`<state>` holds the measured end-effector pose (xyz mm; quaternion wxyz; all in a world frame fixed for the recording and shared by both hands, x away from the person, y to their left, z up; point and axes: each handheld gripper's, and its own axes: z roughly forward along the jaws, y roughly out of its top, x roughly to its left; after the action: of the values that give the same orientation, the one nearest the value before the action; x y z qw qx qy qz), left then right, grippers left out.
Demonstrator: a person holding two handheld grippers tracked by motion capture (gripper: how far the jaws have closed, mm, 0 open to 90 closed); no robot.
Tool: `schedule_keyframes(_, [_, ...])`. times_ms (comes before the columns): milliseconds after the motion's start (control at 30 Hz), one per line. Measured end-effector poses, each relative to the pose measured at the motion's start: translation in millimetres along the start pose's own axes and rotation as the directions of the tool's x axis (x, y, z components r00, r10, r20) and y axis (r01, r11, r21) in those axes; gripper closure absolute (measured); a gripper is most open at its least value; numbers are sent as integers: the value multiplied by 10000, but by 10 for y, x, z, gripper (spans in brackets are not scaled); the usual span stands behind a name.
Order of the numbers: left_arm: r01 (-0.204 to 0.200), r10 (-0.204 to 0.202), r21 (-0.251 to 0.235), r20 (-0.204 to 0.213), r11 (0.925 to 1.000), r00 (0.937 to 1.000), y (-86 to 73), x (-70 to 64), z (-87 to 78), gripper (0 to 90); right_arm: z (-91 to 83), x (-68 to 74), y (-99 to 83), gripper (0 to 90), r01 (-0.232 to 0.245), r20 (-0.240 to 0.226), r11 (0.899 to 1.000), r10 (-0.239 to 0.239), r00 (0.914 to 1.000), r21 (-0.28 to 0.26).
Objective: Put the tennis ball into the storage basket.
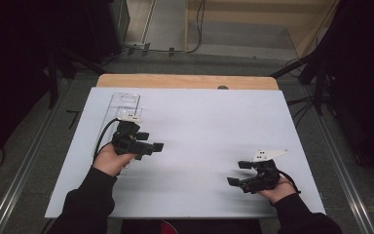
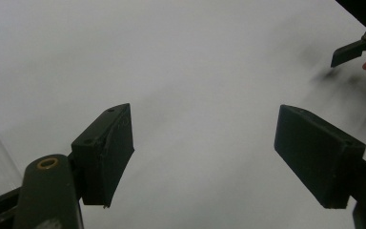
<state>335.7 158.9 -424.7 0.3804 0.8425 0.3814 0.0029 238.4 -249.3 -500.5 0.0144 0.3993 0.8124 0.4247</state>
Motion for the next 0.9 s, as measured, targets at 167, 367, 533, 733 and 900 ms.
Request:
schedule_keyframes(167, [-137, 138, -84, 64, 9999, 9999, -94, -41, 6, 216, -2, -2, -1, 143, 0, 13, 10000, 0, 10000, -24])
schedule_keyframes(367, [-313, 317, -104, 351, 9995, 9989, -200, -69, 13, 217, 0, -2, 2, 144, -27, 14, 10000, 27, 10000, 8])
schedule_keyframes(533, [-443, 449, -133, 414, 9989, 9981, -286, -93, 15, 217, 1, -1, 3, 143, -58, 24, 10000, 58, 10000, 9])
schedule_keyframes(733, [-598, 601, -91, 404, 9982, 9974, -383, -107, -3, 217, 0, -3, 2, 143, -50, 27, 10000, 50, 10000, 4])
schedule_keyframes(900, [-648, 651, -135, 233, 9978, 9976, -455, -100, -38, 217, 1, -3, 4, 143, -102, 39, 9999, 102, 9999, 2])
